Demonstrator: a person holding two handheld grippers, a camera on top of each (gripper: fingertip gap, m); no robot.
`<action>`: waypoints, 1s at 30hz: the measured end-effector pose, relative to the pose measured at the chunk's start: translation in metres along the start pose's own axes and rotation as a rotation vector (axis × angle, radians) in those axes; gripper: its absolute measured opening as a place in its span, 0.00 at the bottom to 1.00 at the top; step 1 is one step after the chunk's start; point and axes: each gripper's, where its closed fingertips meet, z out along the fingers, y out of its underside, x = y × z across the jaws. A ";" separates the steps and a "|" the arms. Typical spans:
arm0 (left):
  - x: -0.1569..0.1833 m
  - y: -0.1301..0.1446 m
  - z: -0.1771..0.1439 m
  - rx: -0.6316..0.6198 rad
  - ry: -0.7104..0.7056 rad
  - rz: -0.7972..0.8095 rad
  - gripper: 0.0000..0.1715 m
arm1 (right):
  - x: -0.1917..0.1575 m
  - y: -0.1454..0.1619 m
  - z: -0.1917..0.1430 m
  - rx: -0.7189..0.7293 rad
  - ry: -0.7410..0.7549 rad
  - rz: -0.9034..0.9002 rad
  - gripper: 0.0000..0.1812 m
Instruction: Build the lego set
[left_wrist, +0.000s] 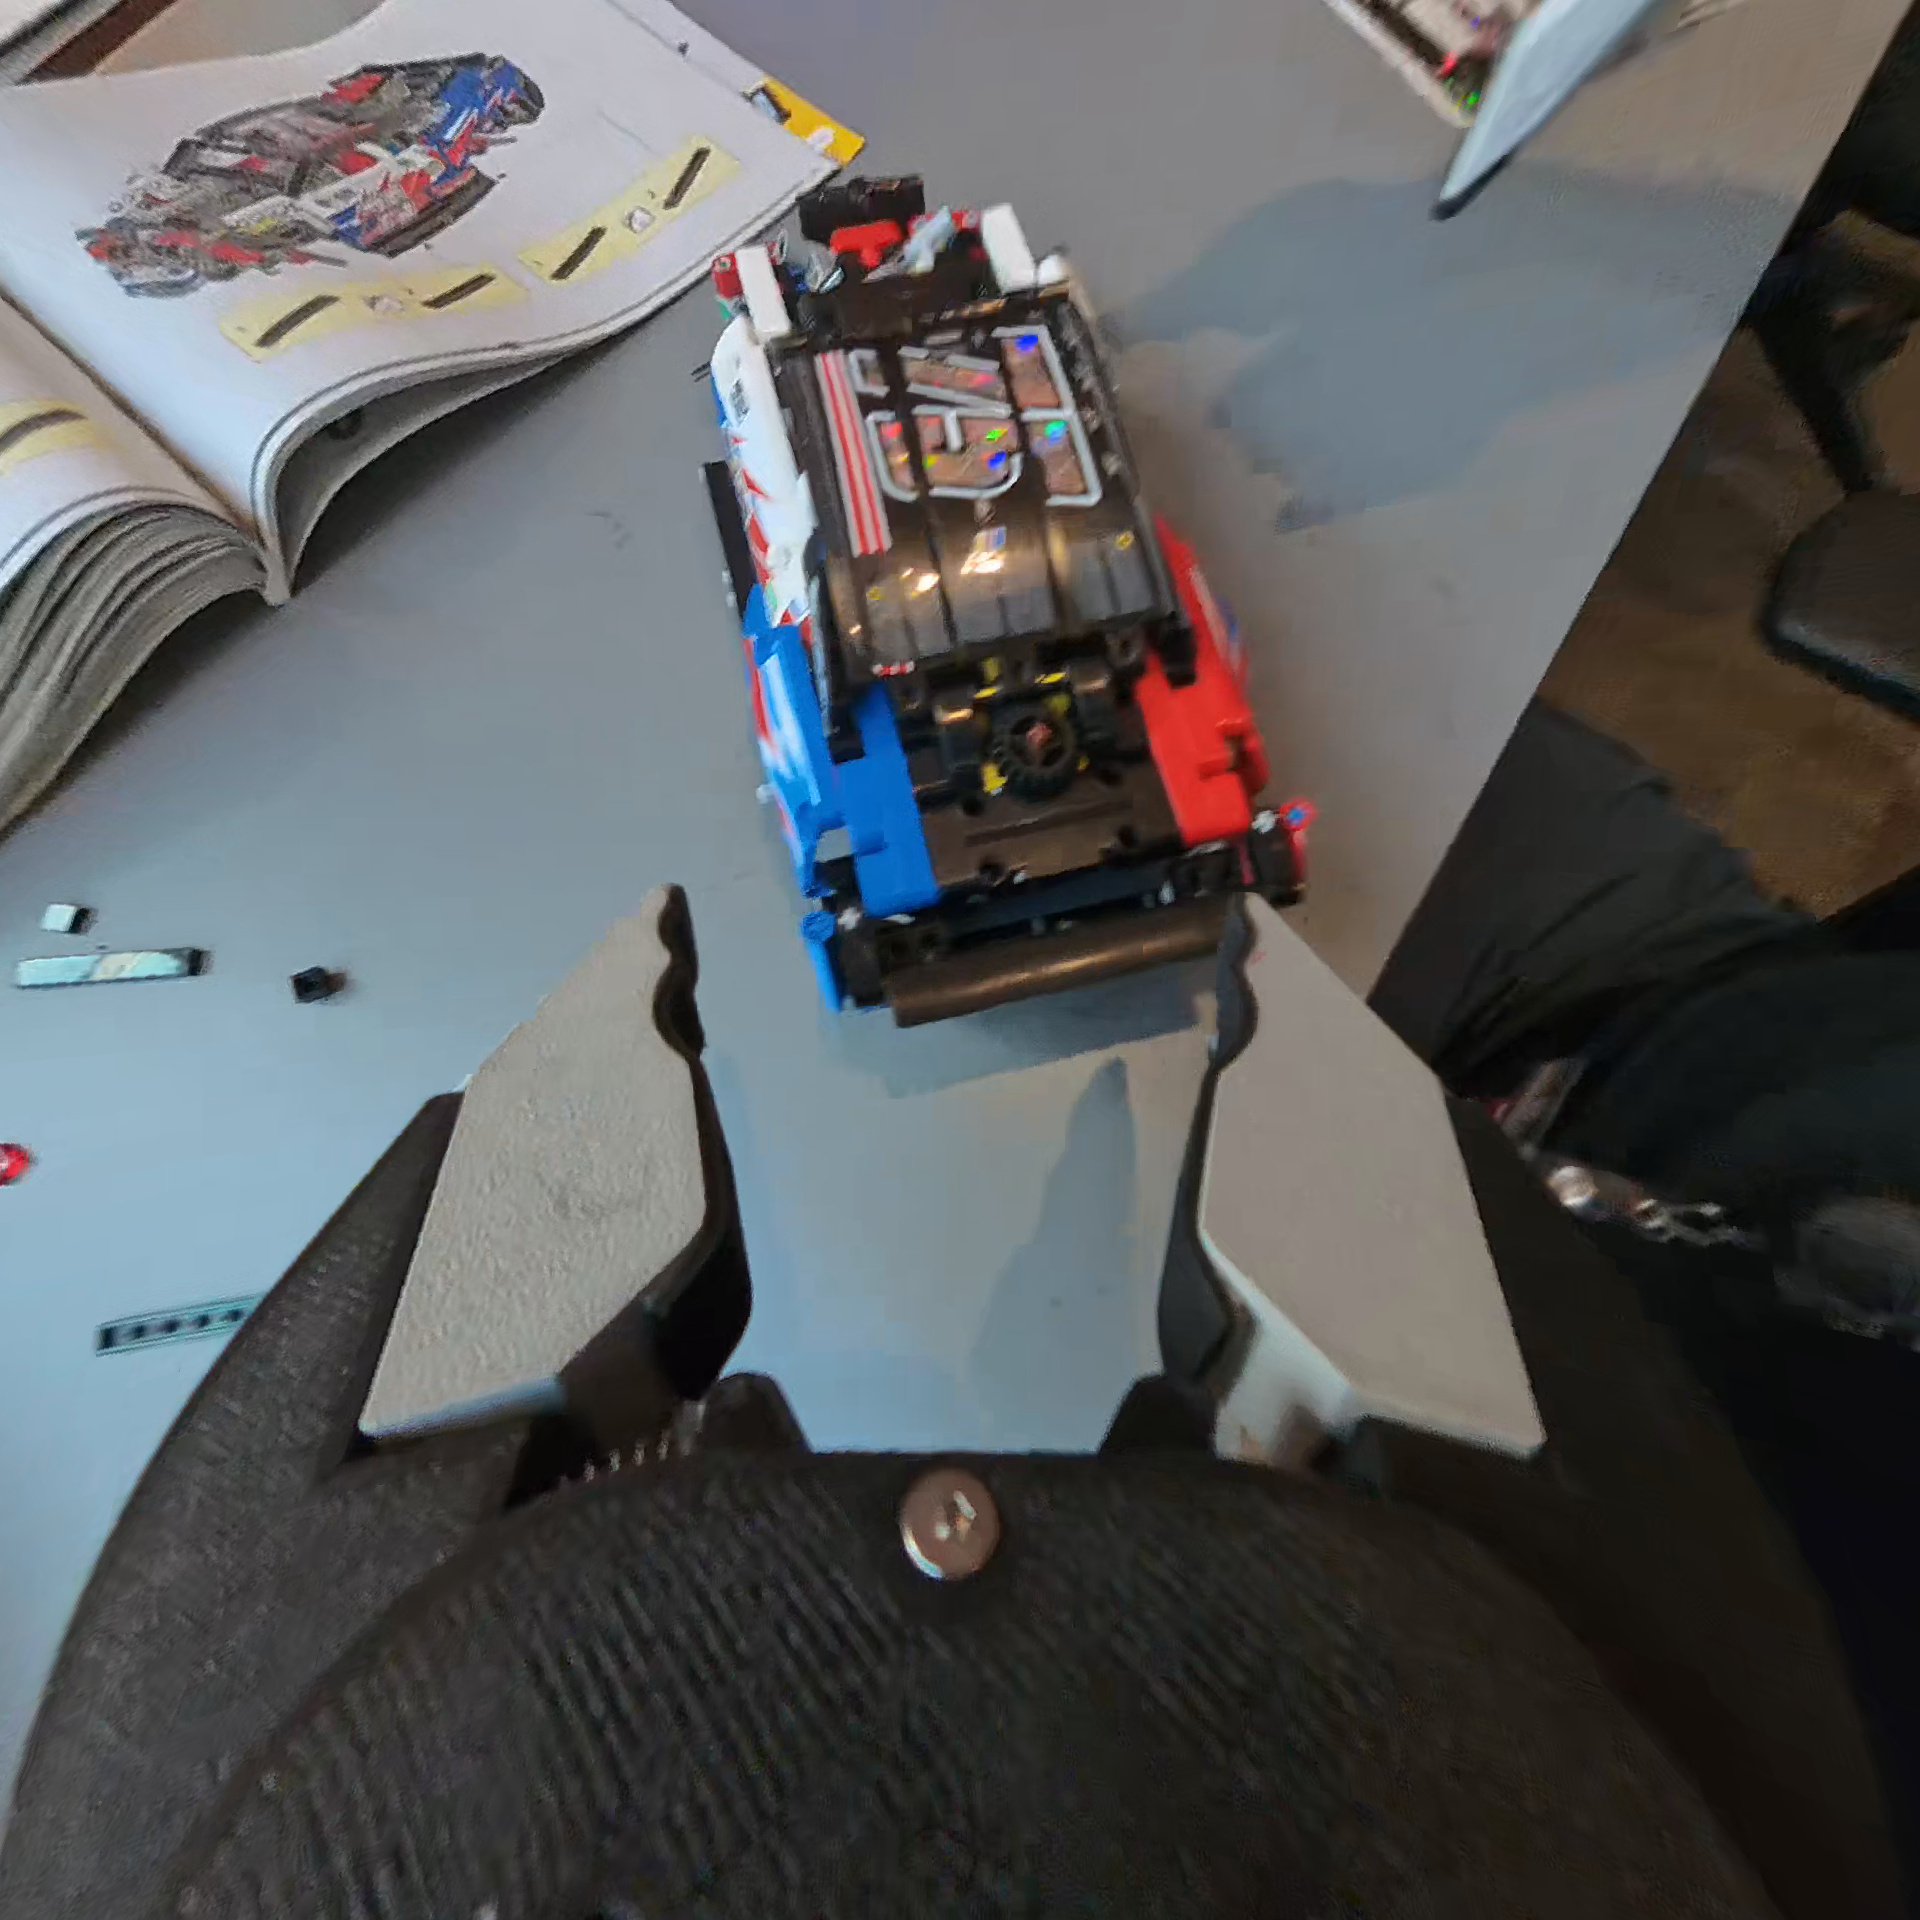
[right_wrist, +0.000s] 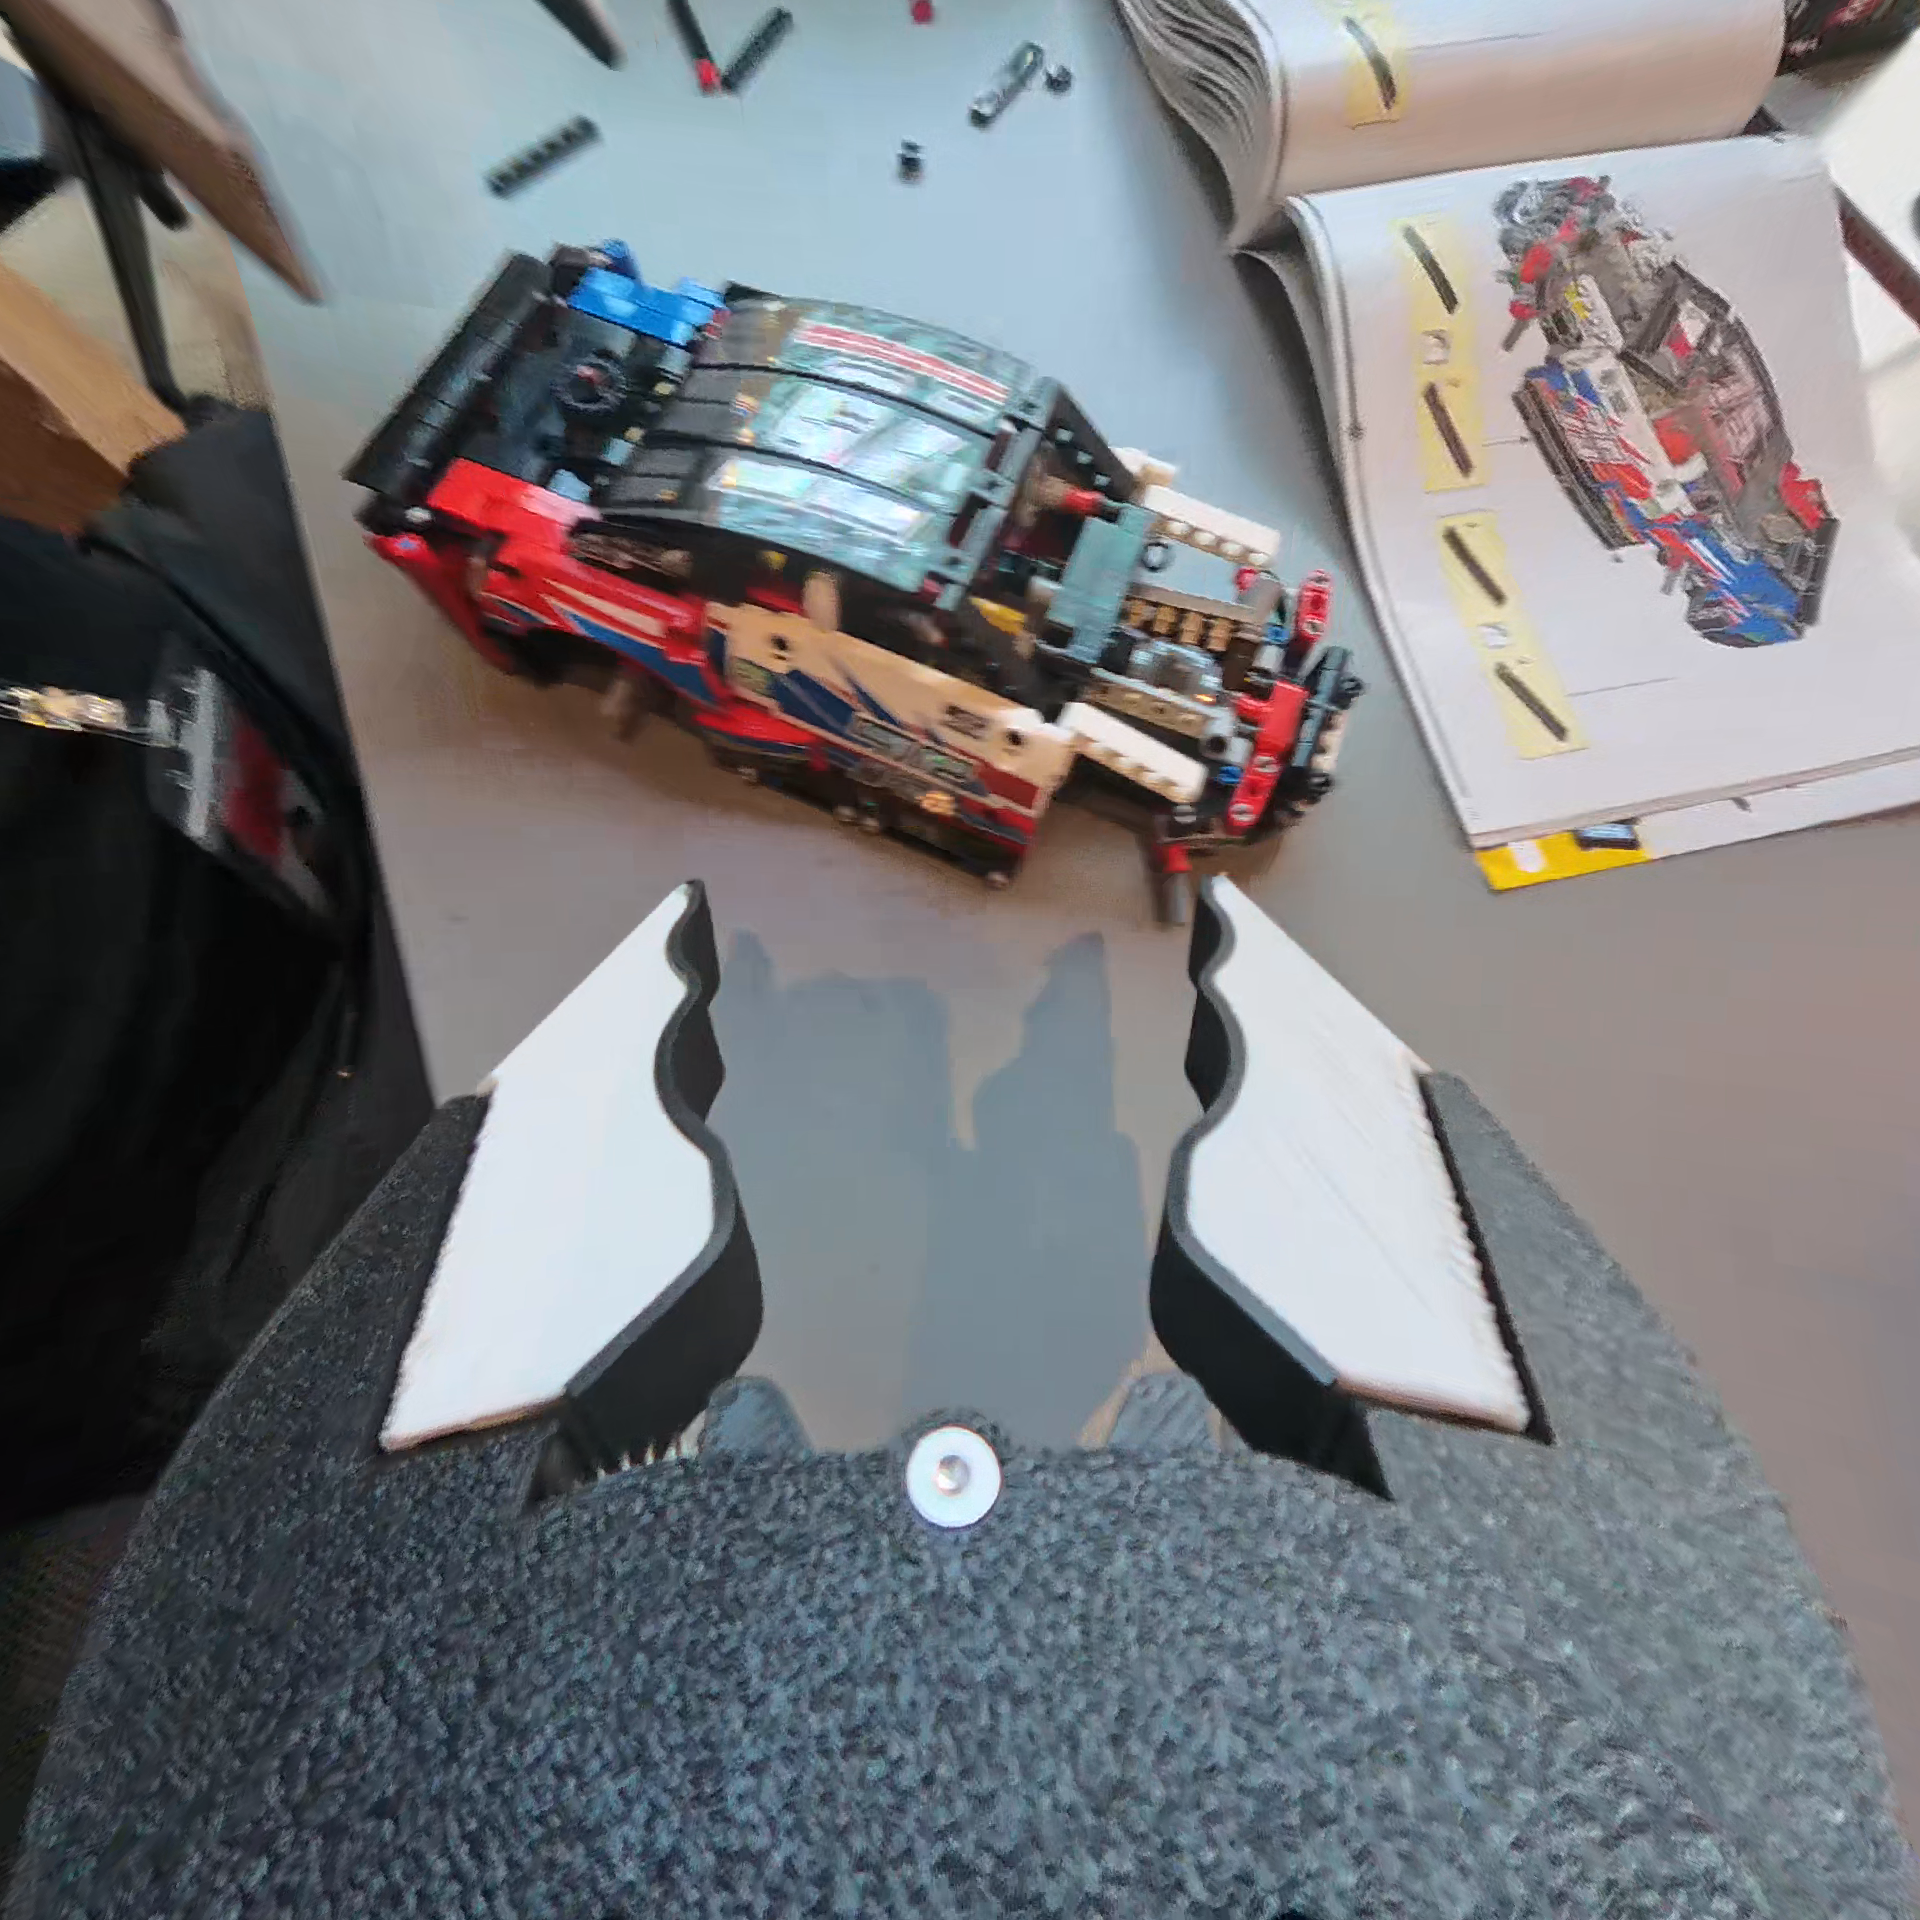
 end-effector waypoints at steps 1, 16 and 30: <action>0.006 -0.005 0.001 0.013 -0.005 -0.011 0.60 | 0.012 0.000 0.004 -0.029 -0.007 -0.018 0.50; 0.015 -0.006 0.058 -0.214 -0.076 0.139 0.61 | 0.050 0.004 0.076 -0.345 -0.351 -0.094 0.56; -0.044 -0.007 0.055 -0.399 -0.101 0.344 0.62 | 0.008 0.053 0.033 -0.317 -0.096 -0.054 0.58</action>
